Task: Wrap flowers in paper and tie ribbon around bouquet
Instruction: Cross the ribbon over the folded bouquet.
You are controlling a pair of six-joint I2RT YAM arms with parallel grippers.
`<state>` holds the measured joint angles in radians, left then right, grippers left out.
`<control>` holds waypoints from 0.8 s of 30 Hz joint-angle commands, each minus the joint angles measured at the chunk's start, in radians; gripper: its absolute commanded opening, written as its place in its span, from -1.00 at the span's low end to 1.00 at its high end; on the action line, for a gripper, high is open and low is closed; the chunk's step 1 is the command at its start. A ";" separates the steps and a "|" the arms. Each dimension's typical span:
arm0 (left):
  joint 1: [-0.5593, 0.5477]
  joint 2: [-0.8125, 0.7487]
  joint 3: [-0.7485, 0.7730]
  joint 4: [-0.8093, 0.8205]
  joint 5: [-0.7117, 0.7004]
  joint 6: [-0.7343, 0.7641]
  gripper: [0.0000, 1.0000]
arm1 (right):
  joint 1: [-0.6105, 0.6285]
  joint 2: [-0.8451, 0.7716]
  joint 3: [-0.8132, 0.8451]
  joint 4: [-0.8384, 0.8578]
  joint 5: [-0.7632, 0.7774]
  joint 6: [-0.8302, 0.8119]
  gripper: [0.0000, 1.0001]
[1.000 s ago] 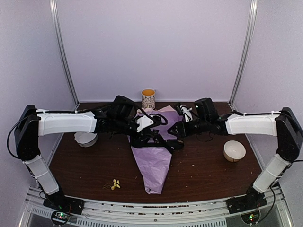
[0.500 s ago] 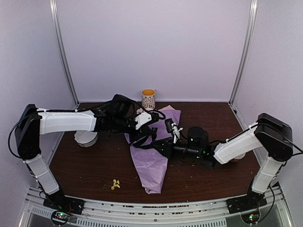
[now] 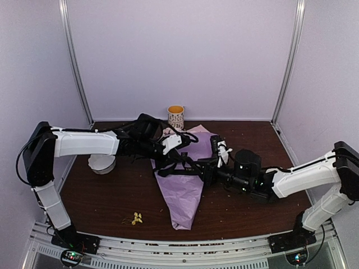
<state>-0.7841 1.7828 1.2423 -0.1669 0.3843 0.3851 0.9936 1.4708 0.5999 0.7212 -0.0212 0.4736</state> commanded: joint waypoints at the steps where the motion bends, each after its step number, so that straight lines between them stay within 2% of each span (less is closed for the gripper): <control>1: 0.009 0.007 0.047 0.006 0.012 -0.012 -1.00 | 0.047 0.013 0.041 -0.147 -0.003 -0.112 -0.24; 7: 0.014 0.007 0.049 0.000 0.010 -0.018 -1.00 | 0.074 0.150 0.105 -0.050 -0.048 -0.110 -0.37; 12: 0.015 0.007 0.051 -0.002 0.013 -0.017 -1.00 | 0.041 0.255 0.209 -0.144 0.013 -0.116 -0.43; 17: 0.016 0.007 0.052 0.002 0.018 -0.020 -1.00 | -0.018 0.272 0.184 -0.077 0.097 -0.068 -0.42; 24: 0.016 0.013 0.058 0.002 0.026 -0.020 -1.00 | -0.049 0.325 0.250 -0.131 0.100 -0.107 -0.28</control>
<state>-0.7757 1.7851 1.2663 -0.1848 0.3859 0.3744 0.9546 1.7645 0.7979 0.6086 0.0555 0.3870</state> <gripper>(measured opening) 0.013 0.343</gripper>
